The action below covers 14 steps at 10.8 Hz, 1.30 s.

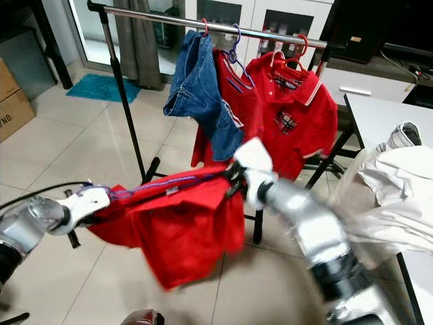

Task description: Hang hanger

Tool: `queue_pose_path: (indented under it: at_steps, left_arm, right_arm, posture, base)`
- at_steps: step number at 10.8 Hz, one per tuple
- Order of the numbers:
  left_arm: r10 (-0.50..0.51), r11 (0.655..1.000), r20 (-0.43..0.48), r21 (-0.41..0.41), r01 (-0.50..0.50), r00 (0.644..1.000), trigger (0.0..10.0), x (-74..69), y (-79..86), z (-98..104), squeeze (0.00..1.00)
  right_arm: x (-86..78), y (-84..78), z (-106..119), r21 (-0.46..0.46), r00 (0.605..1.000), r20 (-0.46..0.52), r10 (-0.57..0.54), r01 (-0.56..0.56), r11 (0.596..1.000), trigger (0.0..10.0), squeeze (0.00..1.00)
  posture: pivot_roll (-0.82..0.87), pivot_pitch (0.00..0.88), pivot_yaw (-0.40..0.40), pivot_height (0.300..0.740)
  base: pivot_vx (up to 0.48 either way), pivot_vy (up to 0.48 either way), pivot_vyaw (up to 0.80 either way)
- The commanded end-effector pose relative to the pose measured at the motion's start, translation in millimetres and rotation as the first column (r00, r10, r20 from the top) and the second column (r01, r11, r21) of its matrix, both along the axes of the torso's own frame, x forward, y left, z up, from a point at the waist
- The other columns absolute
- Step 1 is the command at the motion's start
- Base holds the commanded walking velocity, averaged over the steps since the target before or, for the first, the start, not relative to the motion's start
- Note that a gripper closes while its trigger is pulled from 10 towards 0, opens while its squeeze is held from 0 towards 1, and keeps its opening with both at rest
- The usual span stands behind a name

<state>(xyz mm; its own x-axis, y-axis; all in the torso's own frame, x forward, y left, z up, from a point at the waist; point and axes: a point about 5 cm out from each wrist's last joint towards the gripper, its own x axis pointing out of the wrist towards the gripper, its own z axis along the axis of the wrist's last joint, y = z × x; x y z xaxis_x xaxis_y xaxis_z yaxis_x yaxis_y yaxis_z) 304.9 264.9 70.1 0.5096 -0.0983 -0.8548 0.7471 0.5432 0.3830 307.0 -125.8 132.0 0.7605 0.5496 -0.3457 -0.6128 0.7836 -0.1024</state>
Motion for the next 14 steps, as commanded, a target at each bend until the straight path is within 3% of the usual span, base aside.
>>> queue_pose_path:
  at_steps: [1, 2, 4, 5, 6, 8, 9, 10, 11, 12, 13, 14]
  left_arm:
    - [0.045, 0.997, -0.029, 0.061, -0.044, 0.999, 0.0, -5.0, 16.0, 2, 0.0]
    - [-0.041, 0.998, -0.07, 0.048, 0.044, 0.997, 0.0, -4.6, -2.8, -1, 0.0]
    - [-0.118, 0.99, -0.164, 0.053, 0.128, 0.979, 0.0, -10.9, -22.5, -19, 0.0]
    - [-0.127, 0.99, -0.173, 0.032, 0.135, 0.977, 0.0, -12.0, -28.6, -23, 0.0]
    - [-0.084, 0.996, -0.134, -0.052, 0.078, 0.987, 0.0, -6.7, -36.9, -22, 0.0]
    - [0.066, 0.97, -0.037, -0.232, -0.073, 0.997, 0.0, 8.4, -39.0, -8, 0.0]
    - [0.112, 0.95, 0.026, -0.297, -0.1, 0.993, 0.0, 16.3, -35.4, 3, 0.0]
    - [0.111, 0.929, 0.087, -0.364, -0.072, 0.99, 0.0, 22.1, -35.7, 16, 0.0]
    - [0.089, 0.917, 0.131, -0.399, -0.03, 0.987, 0.0, 25.0, -37.1, 25, 0.0]
    - [-0.018, 0.904, 0.236, -0.412, 0.117, 0.972, 0.0, 27.8, -42.4, 44, 0.0]
    - [-0.19, 0.883, 0.272, -0.373, 0.286, 0.943, 0.0, 22.4, -51.4, 57, 0.0]
    - [-0.223, 0.875, 0.263, -0.369, 0.312, 0.939, 0.0, 20.3, -53.1, 58, 0.0]
  right_arm:
    - [5.6, -8.1, 16, -0.025, 0.993, 0.086, -0.078, 0.081, 0.996, 0.0, 0.0]
    - [3.2, 14.9, 17, -0.035, 0.994, 0.103, -0.026, 0.029, 0.999, 0.0, 0.0]
    - [-4.9, 50.7, 16, -0.065, 0.986, 0.13, 0.105, -0.097, 0.993, 0.0, 0.0]
    - [-8.8, 57.9, 16, -0.088, 0.979, 0.141, 0.149, -0.137, 0.987, 0.0, 0.0]
    - [-17.8, 64.9, 12, -0.162, 0.957, 0.164, 0.24, -0.214, 0.963, 0.0, 0.0]
    - [-23.2, 55.3, 4, -0.232, 0.948, 0.186, 0.258, -0.213, 0.949, 0.0, 0.0]
    - [-23.9, 46.2, 1, -0.242, 0.953, 0.197, 0.23, -0.18, 0.953, 0.0, 0.0]
    - [-22.8, 38.5, -2, -0.229, 0.96, 0.203, 0.192, -0.145, 0.963, 1.4, 0.0]
    - [-21.8, 34.1, -4, -0.22, 0.962, 0.212, 0.171, -0.124, 0.968, 5.7, 0.0]
    - [-19.6, 27.4, -8, -0.185, 0.97, 0.204, 0.134, -0.096, 0.978, 10.0, 0.27]
    - [-17.1, 25.3, -5, -0.15, 0.968, 0.211, 0.132, -0.101, 0.984, 10.0, 1.0]
    - [-16.5, 24.9, -3, -0.133, 0.969, 0.21, 0.131, -0.105, 0.986, 10.0, 1.0]
  posture:
    - [0.18, 0.01, -0.03, 0.74]
    - [0.18, 0.016, -0.029, 0.74]
    - [0.17, 0.019, -0.029, 0.74]
    - [0.17, 0.019, -0.028, 0.74]
    - [0.17, 0.019, -0.024, 0.74]
    - [0.16, 0.02, -0.026, 0.74]
    - [0.16, 0.021, -0.026, 0.74]
    - [0.16, 0.021, -0.025, 0.74]
    - [0.16, 0.02, -0.025, 0.74]
    - [0.16, 0.021, -0.025, 0.74]
    - [0.17, 0.022, -0.027, 0.74]
    - [0.17, 0.022, -0.027, 0.74]
  base:
    - [0.0, 0.0, 0.0]
    - [0.0, 0.0, 0.0]
    - [0.0, 0.0, 0.0]
    - [0.0, 0.0, 0.0]
    - [0.0, 0.0, 0.0]
    - [0.0, 0.0, 0.0]
    - [0.0, 0.0, 0.0]
    - [0.0, 0.0, 0.0]
    - [0.0, 0.0, 0.0]
    - [0.0, 0.0, 0.0]
    - [0.0, 0.0, 0.0]
    - [0.0, 0.0, 0.0]
